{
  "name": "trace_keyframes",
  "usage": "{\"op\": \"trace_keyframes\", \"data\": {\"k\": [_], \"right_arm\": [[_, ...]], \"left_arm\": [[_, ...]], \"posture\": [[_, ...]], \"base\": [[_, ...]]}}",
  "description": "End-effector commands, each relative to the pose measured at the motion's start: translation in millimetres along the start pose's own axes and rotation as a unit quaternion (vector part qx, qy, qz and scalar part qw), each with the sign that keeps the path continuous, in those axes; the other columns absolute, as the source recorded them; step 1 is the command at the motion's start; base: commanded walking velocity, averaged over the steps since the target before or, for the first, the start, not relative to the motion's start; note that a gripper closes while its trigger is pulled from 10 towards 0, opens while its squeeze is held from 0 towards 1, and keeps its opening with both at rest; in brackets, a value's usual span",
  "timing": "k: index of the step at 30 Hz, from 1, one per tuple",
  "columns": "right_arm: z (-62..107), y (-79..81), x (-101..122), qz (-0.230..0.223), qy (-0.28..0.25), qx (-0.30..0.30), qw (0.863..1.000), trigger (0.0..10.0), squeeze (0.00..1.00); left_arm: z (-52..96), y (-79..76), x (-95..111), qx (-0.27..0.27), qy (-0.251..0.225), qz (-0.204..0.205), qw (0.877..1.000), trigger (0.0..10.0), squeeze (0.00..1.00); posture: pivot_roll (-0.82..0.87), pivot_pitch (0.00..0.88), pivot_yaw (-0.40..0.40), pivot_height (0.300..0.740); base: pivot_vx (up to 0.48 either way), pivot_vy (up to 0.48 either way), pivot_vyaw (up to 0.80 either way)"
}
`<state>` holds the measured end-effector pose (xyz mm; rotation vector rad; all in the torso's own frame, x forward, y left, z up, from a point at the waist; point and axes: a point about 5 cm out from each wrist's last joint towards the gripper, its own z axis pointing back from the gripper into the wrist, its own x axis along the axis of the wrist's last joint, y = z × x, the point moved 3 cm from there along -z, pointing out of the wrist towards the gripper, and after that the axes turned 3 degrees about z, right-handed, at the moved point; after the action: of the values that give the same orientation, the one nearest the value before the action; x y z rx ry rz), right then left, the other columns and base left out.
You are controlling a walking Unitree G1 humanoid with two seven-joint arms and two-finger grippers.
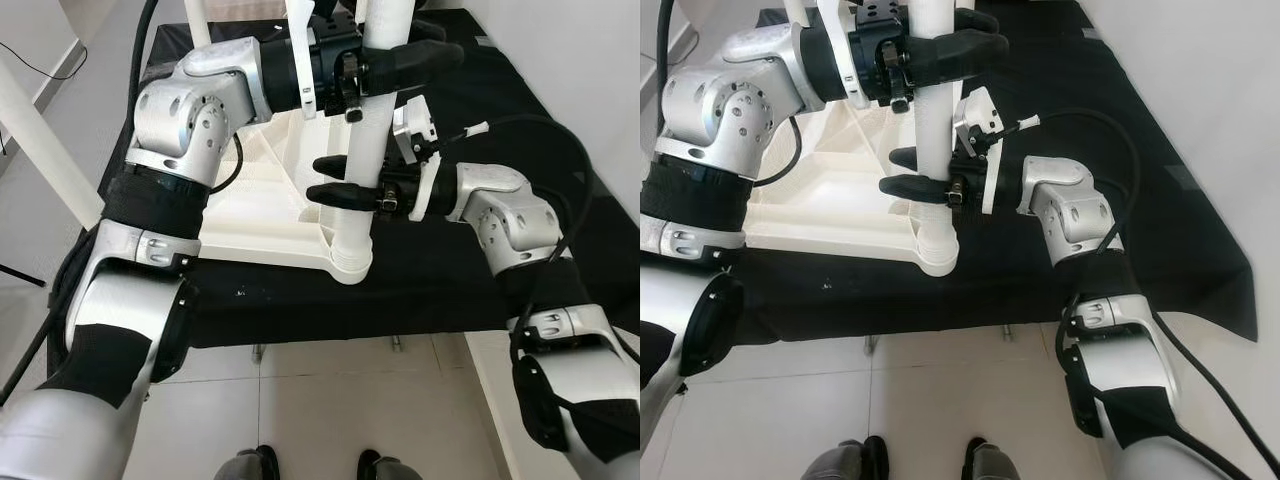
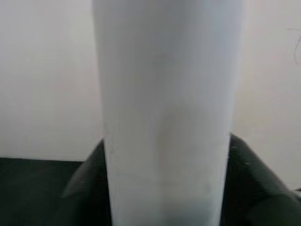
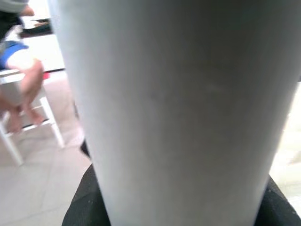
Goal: Building children table
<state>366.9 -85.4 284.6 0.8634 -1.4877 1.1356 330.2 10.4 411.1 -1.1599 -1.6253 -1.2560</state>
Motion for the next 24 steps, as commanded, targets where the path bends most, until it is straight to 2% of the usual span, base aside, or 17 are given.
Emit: {"op": "trace_keyframes", "data": {"k": [1, 2, 4, 5, 6, 8, 9, 10, 11, 12, 13, 21, 24], "right_arm": [[-10.2, 4.8, -12.0, -0.018, 0.025, -0.018, 0.999, 0.0, 0.0], [-10.2, 4.8, -12.0, -0.018, 0.025, -0.018, 0.999, 0.0, 0.0], [-3.1, 5.3, -14.6, -0.013, 0.026, -0.061, 0.998, 0.0, 0.0], [2.5, 3.5, -19.3, -0.005, 0.041, -0.124, 0.991, 0.0, 0.0], [12.6, -6.0, -27.7, 0.001, 0.068, -0.246, 0.967, 0.0, 0.0], [12.6, -6.0, -27.7, 0.001, 0.068, -0.246, 0.967, 0.0, 0.0], [31.4, -13.1, -37.4, 0.024, 0.106, -0.382, 0.918, 0.0, 0.0], [38.5, 2.2, -48.9, 0.019, 0.131, -0.44, 0.888, 0.0, 0.0], [38.9, 16.9, -57.6, 0.001, 0.138, -0.459, 0.878, 0.0, 0.0], [36.2, 27.6, -62.0, -0.013, 0.137, -0.455, 0.88, 0.0, 0.0], [33.0, 30.7, -62.0, -0.022, 0.132, -0.451, 0.883, 0.0, 0.0], [24.4, 26.9, -54.9, -0.024, 0.118, -0.455, 0.882, 0.0, 0.0], [23.0, 27.5, -52.1, -0.025, 0.117, -0.464, 0.878, 0.0, 0.0]], "left_arm": [[-18.5, -8.8, 2.3, -0.024, 0.001, -0.007, 1.0, 10.0, 1.0], [-18.5, -8.8, 2.3, -0.024, 0.001, -0.007, 1.0, 10.0, 1.0], [-17.9, -8.0, 4.1, -0.022, 0.0, -0.005, 1.0, 10.0, 1.0], [-17.3, -7.0, 4.7, -0.016, 0.003, -0.008, 1.0, 10.0, 0.01], [-16.5, -5.4, 6.2, -0.01, 0.003, -0.007, 1.0, 10.0, 0.0], [-16.5, -5.4, 6.2, -0.01, 0.003, -0.007, 1.0, 10.0, 0.0], [-15.6, -4.3, 8.2, -0.006, 0.003, -0.009, 1.0, 10.0, 0.0], [-14.1, -3.1, 10.6, -0.005, 0.002, -0.009, 1.0, 10.0, 0.0], [-13.2, -3.5, 11.3, -0.009, 0.001, -0.008, 1.0, 10.0, 0.0], [-12.7, -4.0, 11.4, -0.012, 0.001, -0.007, 1.0, 10.0, 0.0], [-13.8, -4.3, 10.9, -0.015, 0.001, -0.005, 1.0, 10.0, 0.0], [-18.2, -6.8, 8.2, -0.018, 0.001, -0.004, 1.0, 10.0, 0.0], [-18.0, -5.6, 6.8, -0.012, 0.003, 0.0, 1.0, 10.0, 0.0]], "posture": [[-0.04, 0.208, 0.012, 0.74], [-0.04, 0.208, 0.012, 0.74], [-0.05, 0.207, 0.014, 0.74], [-0.04, 0.208, -0.003, 0.74], [-0.04, 0.208, -0.003, 0.74], [-0.04, 0.208, -0.003, 0.74], [-0.04, 0.207, -0.005, 0.74], [-0.04, 0.214, 0.01, 0.74], [-0.06, 0.22, 0.022, 0.74], [-0.06, 0.22, 0.022, 0.74], [-0.06, 0.209, 0.022, 0.74], [-0.06, 0.202, 0.015, 0.74], [-0.06, 0.202, 0.014, 0.74]], "base": [[0.0, 0.0, 0.0], [0.0, 0.0, 0.0], [0.0, 0.0, 0.0], [0.0, 0.0, 0.0], [0.0, 0.0, 0.0], [0.0, 0.0, 0.0], [0.0, 0.0, 0.0], [0.0, 0.0, 0.0], [0.0, 0.0, 0.0], [0.0, 0.0, 0.0], [0.0, 0.0, 0.0], [0.0, 0.0, 0.0], [0.0, 0.0, 0.0]]}}
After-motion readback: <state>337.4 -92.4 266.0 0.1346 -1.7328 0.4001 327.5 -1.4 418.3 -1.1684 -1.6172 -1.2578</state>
